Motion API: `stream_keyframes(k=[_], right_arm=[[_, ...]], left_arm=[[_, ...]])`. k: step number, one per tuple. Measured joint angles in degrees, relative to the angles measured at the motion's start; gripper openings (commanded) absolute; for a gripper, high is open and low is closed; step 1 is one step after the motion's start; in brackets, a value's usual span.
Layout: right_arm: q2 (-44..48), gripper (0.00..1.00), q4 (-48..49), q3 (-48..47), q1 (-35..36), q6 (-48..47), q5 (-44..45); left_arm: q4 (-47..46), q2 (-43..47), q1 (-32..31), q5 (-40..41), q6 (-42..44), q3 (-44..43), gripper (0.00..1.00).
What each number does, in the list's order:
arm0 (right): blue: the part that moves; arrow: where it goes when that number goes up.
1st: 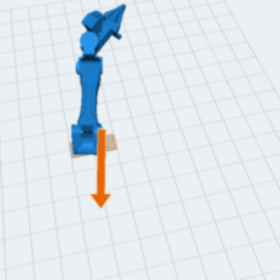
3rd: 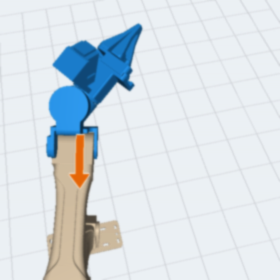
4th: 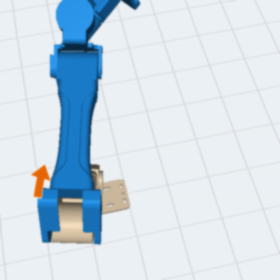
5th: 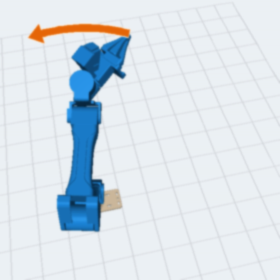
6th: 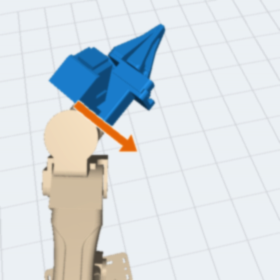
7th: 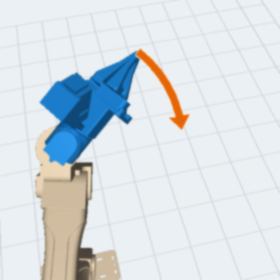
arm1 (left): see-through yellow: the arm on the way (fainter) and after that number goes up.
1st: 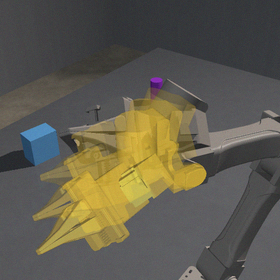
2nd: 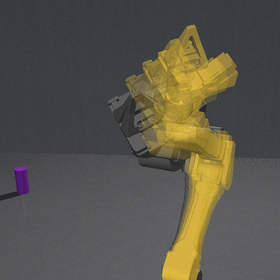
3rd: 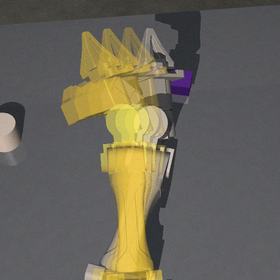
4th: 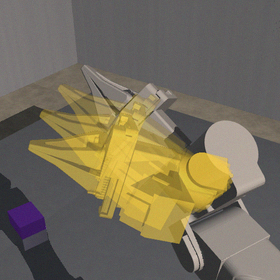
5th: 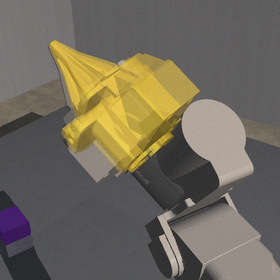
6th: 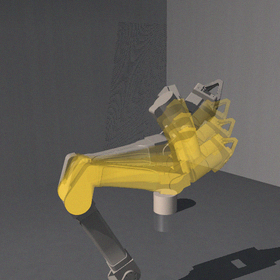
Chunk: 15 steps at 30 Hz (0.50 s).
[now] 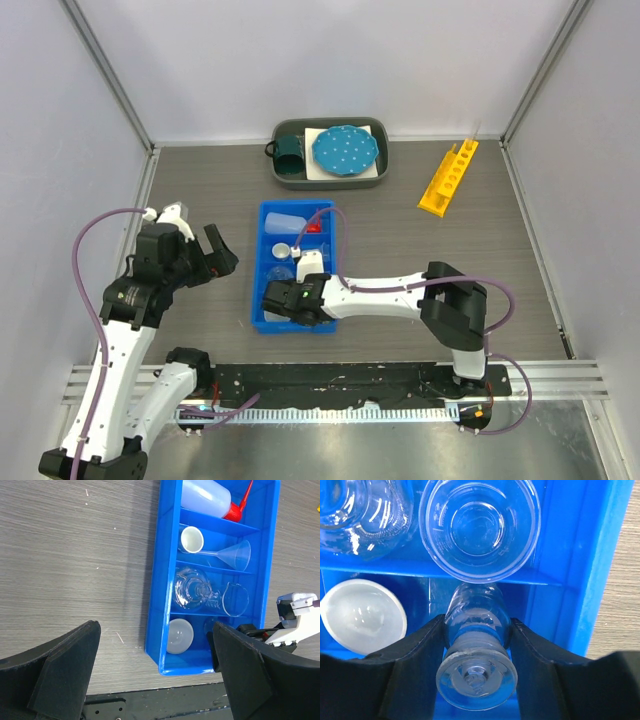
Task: Organize the chemistry lab equipment
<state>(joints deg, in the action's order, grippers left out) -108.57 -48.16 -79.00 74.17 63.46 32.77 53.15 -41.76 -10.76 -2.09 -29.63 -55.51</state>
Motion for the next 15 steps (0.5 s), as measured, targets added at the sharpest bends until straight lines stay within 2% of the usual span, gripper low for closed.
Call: stream_keyframes(k=[11, 15], right_arm=[[-0.20, 0.74, 0.83, 0.04, -0.15, -0.92, -0.48], [-0.22, 0.80, -1.81, -2.21, -0.02, -1.88, -0.22]], left_arm=[[0.09, -0.13, 0.00, 0.13, 0.13, 0.00, 1.00], [0.44, -0.70, 0.00, 0.17, 0.31, -0.07, 1.00]])
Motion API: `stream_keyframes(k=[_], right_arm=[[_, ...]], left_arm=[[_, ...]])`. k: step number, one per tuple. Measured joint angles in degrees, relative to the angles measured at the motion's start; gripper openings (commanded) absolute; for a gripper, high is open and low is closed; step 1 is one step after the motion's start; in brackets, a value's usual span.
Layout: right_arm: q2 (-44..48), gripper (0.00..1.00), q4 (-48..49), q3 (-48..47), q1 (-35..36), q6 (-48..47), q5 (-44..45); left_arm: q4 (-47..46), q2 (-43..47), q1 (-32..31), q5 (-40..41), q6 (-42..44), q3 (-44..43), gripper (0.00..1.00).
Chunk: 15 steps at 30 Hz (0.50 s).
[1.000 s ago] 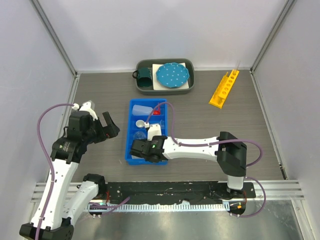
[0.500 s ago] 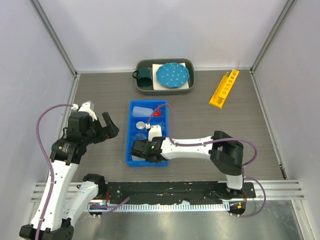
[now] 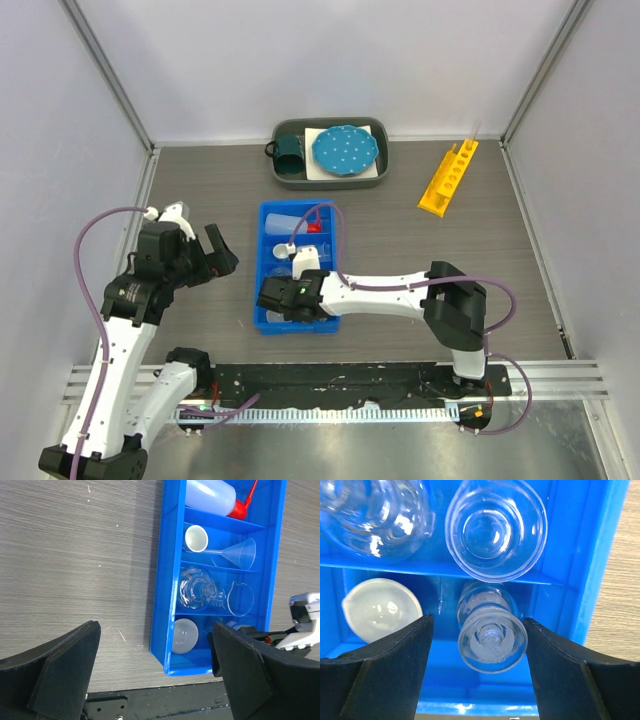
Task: Organize the chemistry lab equipment
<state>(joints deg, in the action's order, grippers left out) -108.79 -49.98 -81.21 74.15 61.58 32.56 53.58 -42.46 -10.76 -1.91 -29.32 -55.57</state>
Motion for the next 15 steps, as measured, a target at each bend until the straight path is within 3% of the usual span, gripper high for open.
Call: stream_keyframes(k=[9, 15], right_arm=[[0.90, 0.91, -10.25, -11.45, 1.60, -2.51, 5.79], [6.54, 0.93, -13.20, -12.11, 1.51, -6.32, 8.96]], left_arm=[[0.28, -1.44, 0.00, -0.28, 1.38, -0.98, 1.00], [0.35, -3.08, 0.00, -0.70, 2.36, -3.13, 1.00]])
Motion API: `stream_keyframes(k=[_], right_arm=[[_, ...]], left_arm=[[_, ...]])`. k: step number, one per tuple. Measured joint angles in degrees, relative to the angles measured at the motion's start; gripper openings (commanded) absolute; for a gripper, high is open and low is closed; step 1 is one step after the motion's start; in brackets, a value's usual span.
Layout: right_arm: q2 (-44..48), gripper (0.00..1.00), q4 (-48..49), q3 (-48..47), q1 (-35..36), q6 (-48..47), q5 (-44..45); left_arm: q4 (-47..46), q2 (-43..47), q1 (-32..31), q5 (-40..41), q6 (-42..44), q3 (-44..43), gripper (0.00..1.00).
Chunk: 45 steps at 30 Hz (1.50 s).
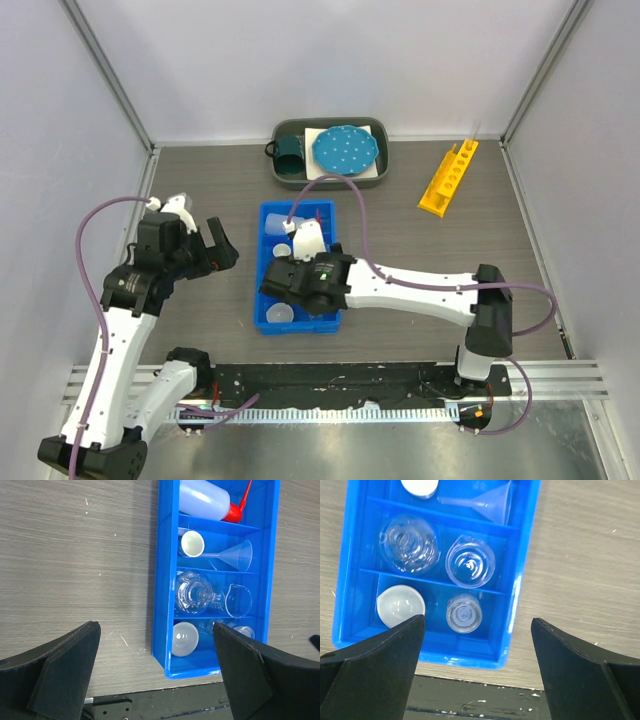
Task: Organize the chemistry lab equipment
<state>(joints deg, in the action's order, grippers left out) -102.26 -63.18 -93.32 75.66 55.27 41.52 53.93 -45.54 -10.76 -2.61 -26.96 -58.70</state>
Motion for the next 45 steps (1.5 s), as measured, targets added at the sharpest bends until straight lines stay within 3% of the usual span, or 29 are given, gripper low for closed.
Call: stream_keyframes(k=[9, 19, 38, 45], right_arm=[[7.15, 0.94, -0.94, -0.33, -8.35, -10.43, 2.69], [20.79, 0.95, 1.40, 5.55, -18.67, -16.48, 9.40], [23.76, 0.96, 13.22, 23.19, -39.47, -28.00, 12.31], [26.05, 0.96, 14.97, 23.34, -44.11, -27.47, 12.44]], left_arm=[[-1.07, -2.73, 0.00, 0.90, 0.85, -0.63, 1.00], [-5.09, -3.34, -0.02, 6.23, 0.42, -0.68, 1.00], [-9.73, -11.72, 0.00, 16.39, 0.31, -4.28, 1.00], [-11.72, -14.64, -0.02, 18.05, 0.66, -6.67, 1.00]])
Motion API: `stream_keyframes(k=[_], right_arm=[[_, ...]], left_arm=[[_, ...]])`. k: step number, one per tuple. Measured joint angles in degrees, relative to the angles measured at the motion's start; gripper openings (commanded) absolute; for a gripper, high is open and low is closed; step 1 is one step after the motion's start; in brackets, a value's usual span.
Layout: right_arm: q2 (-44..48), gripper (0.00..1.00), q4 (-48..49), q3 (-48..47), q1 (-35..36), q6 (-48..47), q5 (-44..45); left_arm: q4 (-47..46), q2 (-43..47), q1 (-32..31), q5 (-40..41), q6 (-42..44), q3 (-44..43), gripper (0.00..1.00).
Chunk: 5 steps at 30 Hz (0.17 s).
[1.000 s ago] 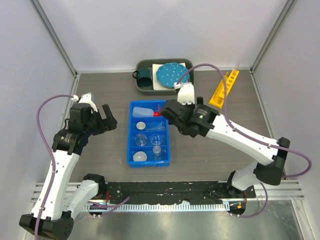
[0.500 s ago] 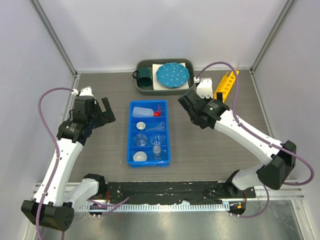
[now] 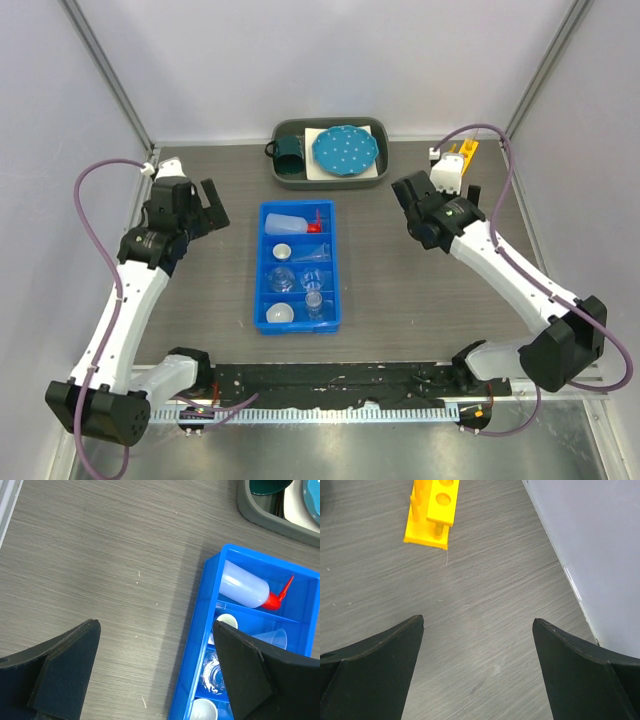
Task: Organize the chemistry lab equipment
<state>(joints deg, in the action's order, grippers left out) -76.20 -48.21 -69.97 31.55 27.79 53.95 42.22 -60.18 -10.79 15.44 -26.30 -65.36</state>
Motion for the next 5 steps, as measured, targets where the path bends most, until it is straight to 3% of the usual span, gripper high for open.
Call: stream_keyframes(k=[5], right_arm=[[1.60, 0.96, 2.03, -1.09, -2.78, 0.98, -4.00]], left_arm=[[-1.44, -0.42, 0.00, -0.20, -0.09, -0.02, 1.00]])
